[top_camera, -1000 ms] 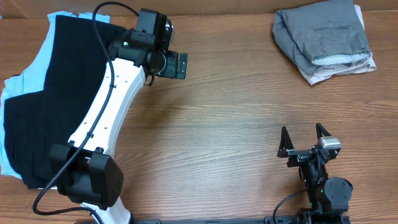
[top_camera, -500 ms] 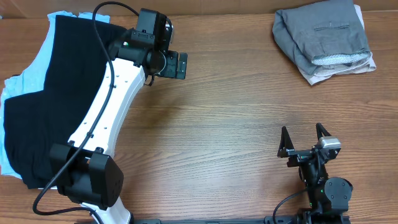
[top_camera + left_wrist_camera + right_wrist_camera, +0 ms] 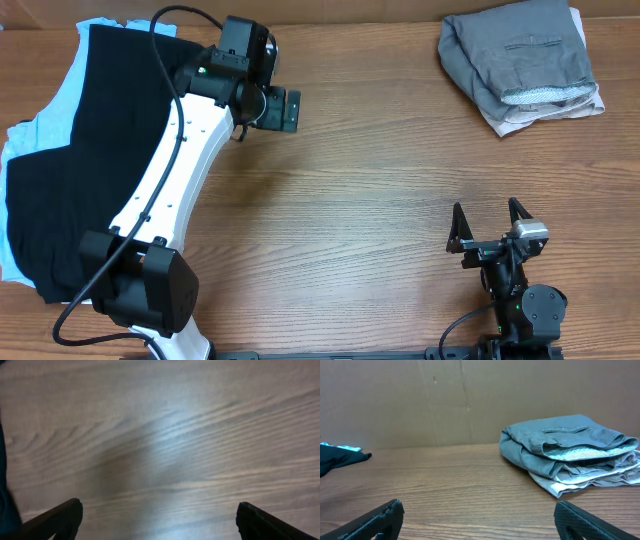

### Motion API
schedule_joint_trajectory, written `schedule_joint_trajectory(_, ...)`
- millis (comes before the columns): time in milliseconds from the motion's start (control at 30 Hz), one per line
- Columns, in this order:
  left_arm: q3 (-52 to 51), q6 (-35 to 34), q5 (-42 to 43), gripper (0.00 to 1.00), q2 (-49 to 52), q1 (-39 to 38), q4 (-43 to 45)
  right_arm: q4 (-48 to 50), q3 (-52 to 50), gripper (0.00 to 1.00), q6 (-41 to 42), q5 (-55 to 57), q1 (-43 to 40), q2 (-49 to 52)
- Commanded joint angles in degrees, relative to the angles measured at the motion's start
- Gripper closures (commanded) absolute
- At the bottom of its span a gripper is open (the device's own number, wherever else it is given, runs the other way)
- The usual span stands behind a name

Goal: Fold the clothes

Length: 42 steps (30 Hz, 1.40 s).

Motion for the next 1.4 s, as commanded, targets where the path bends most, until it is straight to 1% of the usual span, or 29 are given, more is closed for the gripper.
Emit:
schedule_joint_trajectory(0,-0.3,1.1,-0.9,0.0,-0.8,0.0,0.4,0.3,-0.6,0.0,0.0,0.6,0.4,-0.7)
schedule_joint_trajectory(133,-0.8,1.1,-0.5,0.0,-3.0,0.0,6.0,0.3,-0.6,0.0,0.0,0.6,0.4,-0.7)
schedule_joint_trajectory(233,-4.5,1.1,-0.5,0.0,-6.7,0.0,12.2,0.3,-0.6,0.0,0.0,0.6,0.4,-0.7)
schedule_joint_trajectory(267,-8.5,1.1,-0.5,0.0,-9.4,0.0,17.2,0.3,-0.6,0.0,0.0,0.6,0.4,-0.7)
schedule_joint_trajectory(367,-17.7,1.1,-0.5,0.0,-15.4,0.5,26.4,0.3,-0.6,0.0,0.0,0.6,0.4,-0.7)
schedule_joint_trajectory(433,-25.7,1.0,-0.5,0.0,-20.9,1.2,32.9,0.3,-0.6,0.0,0.0,0.6,0.4,-0.7)
schedule_joint_trajectory(567,-40.7,0.4,-0.5,0.0,-32.0,3.6,42.8,0.3,-0.6,0.0,0.0,0.6,0.4,-0.7)
schedule_joint_trajectory(633,-47.5,-1.1,-0.5,0.0,-37.5,5.2,46.3,0.3,-0.6,0.0,0.0,0.6,0.4,-0.7)
schedule_joint_trajectory(667,-54.1,-3.2,-0.4,0.0,-42.9,7.1,49.4,0.3,-0.6,0.0,0.0,0.6,0.4,-0.7)
schedule_joint_trajectory(700,-58.0,-4.6,-0.4,0.0,-46.3,8.4,51.1,0.3,-0.6,0.0,0.0,0.6,0.4,-0.7)
schedule_joint_trajectory(767,-63.4,-6.0,0.2,0.0,-51.2,10.4,53.7,0.3,-0.6,0.0,0.0,0.6,0.4,-0.7)
schedule_joint_trajectory(833,-69.3,-6.0,2.3,0.0,-56.7,12.4,56.6,0.3,-0.6,0.0,0.0,0.6,0.4,-0.7)
schedule_joint_trajectory(933,-77.4,-6.0,4.5,0.0,-66.0,14.8,58.6,0.3,-0.6,0.0,0.0,0.6,0.4,-0.7)
schedule_joint_trajectory(1067,-85.7,-5.4,4.4,0.0,-76.6,15.7,60.8,0.3,-0.6,0.0,0.0,0.6,0.4,-0.7)
schedule_joint_trajectory(1300,-95.3,-3.1,4.6,0.0,-90.2,15.7,61.5,0.3,-0.6,0.0,0.0,0.6,0.4,-0.7)
schedule_joint_trajectory(1367,-96.9,-0.2,5.9,0.0,-93.4,15.7,61.5,0.3,-0.6,0.0,0.0,0.6,0.4,-0.7)
